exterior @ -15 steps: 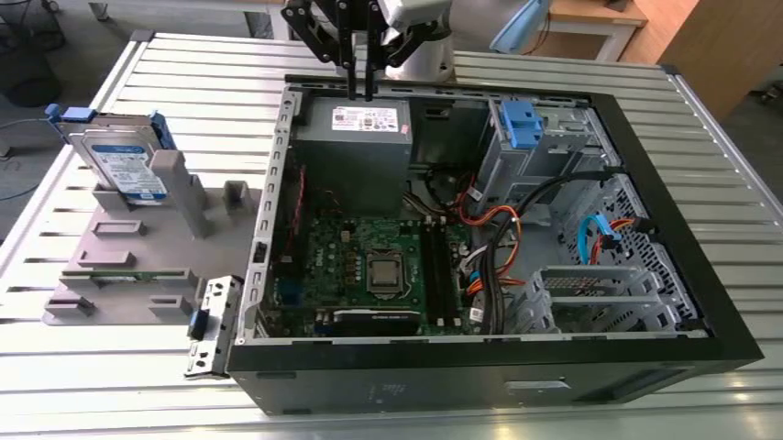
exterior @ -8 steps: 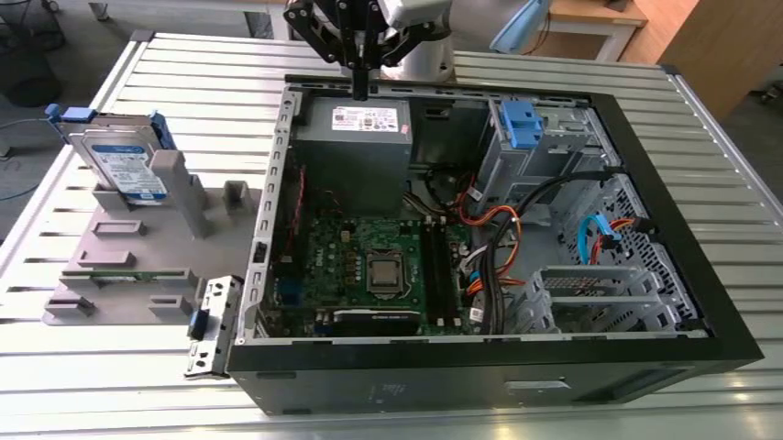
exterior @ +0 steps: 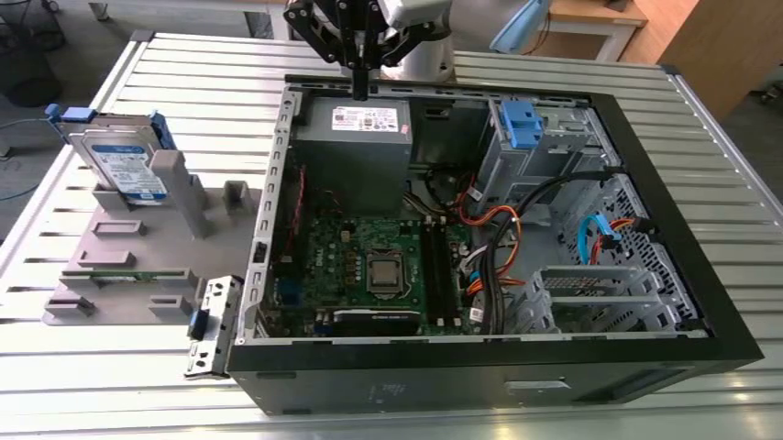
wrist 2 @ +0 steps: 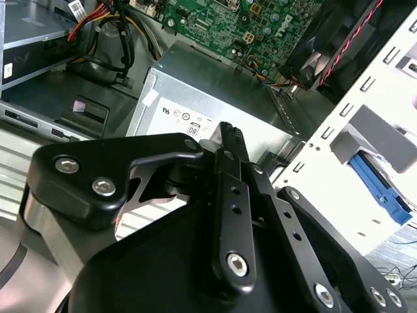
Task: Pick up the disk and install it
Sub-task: 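Reach for the disk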
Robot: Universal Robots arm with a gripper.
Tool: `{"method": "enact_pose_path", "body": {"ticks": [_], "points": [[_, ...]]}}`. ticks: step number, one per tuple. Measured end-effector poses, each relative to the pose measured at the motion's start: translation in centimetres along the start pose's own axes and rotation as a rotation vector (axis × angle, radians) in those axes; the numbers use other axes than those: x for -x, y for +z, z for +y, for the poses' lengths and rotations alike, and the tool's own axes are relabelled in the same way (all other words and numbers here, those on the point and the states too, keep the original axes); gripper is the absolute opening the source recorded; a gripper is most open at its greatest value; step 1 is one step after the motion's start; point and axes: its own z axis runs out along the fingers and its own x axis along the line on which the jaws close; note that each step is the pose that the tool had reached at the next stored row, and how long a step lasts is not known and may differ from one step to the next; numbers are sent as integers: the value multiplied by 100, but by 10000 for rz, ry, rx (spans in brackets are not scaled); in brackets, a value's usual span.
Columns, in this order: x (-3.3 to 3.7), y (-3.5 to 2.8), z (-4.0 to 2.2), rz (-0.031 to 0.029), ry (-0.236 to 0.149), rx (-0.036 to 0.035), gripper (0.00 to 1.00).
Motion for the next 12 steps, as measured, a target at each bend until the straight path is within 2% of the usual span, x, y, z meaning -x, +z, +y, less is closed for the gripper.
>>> {"method": "enact_pose_path", "body": {"ticks": [7, 12], "points": [[-17, -1, -1, 0, 0, 0, 11], [-58, -2, -4, 1, -1, -1, 11]]}}
